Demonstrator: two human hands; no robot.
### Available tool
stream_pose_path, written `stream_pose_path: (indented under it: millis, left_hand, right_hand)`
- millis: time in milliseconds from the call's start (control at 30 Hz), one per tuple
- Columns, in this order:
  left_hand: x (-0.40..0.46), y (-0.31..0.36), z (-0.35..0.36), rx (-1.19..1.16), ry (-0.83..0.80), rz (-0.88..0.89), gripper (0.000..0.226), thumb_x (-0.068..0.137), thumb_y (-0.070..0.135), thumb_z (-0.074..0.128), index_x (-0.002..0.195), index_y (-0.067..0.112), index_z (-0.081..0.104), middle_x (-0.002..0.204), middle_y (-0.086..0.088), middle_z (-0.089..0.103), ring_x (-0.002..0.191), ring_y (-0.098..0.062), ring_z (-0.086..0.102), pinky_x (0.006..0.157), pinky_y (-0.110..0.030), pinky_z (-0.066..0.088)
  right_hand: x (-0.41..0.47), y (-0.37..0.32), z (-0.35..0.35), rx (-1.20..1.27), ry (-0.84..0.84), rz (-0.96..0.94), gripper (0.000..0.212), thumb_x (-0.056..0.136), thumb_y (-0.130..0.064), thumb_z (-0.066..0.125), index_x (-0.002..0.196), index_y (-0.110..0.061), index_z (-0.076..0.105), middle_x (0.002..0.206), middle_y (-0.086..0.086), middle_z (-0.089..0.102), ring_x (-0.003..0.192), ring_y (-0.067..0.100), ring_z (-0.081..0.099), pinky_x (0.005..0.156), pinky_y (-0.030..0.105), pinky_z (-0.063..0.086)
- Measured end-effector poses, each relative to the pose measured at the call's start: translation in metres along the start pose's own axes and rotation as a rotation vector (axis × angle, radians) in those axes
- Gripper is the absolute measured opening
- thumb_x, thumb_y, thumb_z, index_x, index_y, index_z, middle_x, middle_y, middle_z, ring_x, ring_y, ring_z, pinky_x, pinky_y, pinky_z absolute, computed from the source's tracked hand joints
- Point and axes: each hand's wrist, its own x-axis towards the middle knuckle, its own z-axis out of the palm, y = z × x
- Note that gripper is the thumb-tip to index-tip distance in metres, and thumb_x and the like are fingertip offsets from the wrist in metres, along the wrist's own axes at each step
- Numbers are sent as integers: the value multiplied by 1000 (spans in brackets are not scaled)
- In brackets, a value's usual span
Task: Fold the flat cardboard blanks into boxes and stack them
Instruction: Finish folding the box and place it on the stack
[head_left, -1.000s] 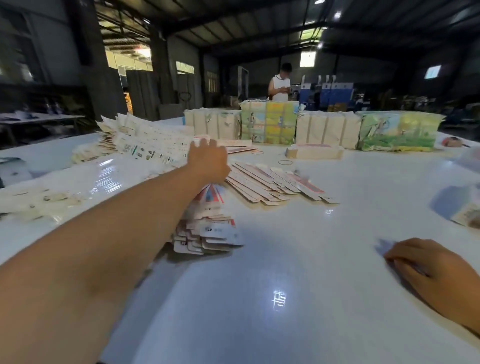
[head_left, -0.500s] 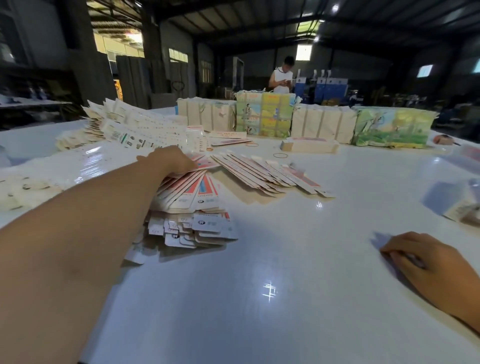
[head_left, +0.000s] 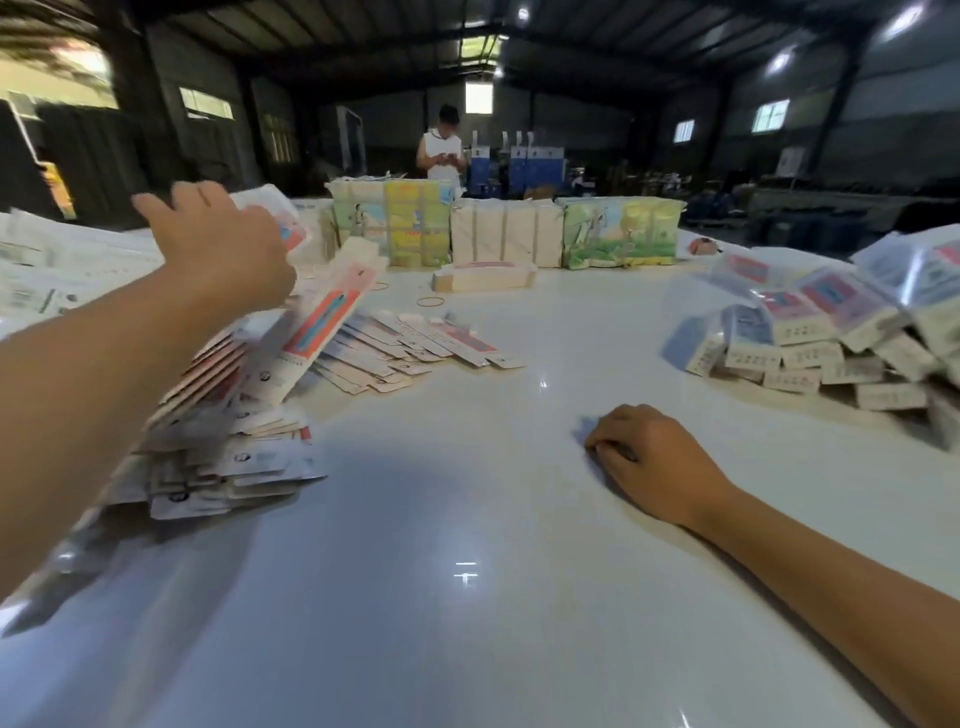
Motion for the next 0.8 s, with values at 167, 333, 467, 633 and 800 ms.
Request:
stream_pose_path:
  millis: [167, 333, 467, 633, 800]
  left_hand:
    - [5, -19, -6, 293, -112, 40, 45, 86, 44, 51, 126, 24, 53, 123, -18, 45, 112, -34, 40, 105, -46, 32]
    - [-15, 5, -24, -129, 17, 235, 57, 84, 58, 52, 130, 25, 45, 117, -19, 45, 109, -37, 41, 94, -47, 38]
    - [-94, 62, -25, -614, -64, 703, 69, 83, 64, 47, 143, 36, 27, 139, -7, 33, 125, -27, 33, 100, -44, 36]
    - [-169, 103, 12, -850, -389, 959, 78, 78, 62, 54, 145, 42, 18, 153, 9, 19, 136, -14, 24, 112, -41, 26]
    - [-162, 102, 36, -973, -651, 903, 87, 62, 51, 63, 140, 38, 25, 132, 15, 39, 113, -9, 49, 91, -29, 51]
  right_hand:
    - [0, 2, 0, 2, -27, 30, 17, 88, -8, 55, 82, -8, 72, 89, 9, 64, 84, 27, 54, 73, 28, 38]
    - [3, 3, 3, 73, -37, 101, 20, 93, -13, 51, 92, -6, 70, 95, 9, 66, 90, 26, 57, 78, 30, 41]
    - [13, 7, -14, 1030, 278, 696, 33, 101, -31, 40, 108, -5, 59, 84, 12, 66, 63, 20, 60, 52, 23, 49]
    - [6, 19, -29, 1609, 494, 865, 32, 101, -40, 37, 90, -13, 52, 61, 10, 67, 49, 22, 64, 33, 25, 45]
    - [8, 16, -24, 1376, 401, 885, 14, 89, -3, 45, 76, -5, 49, 73, 22, 62, 53, 25, 51, 33, 20, 31]
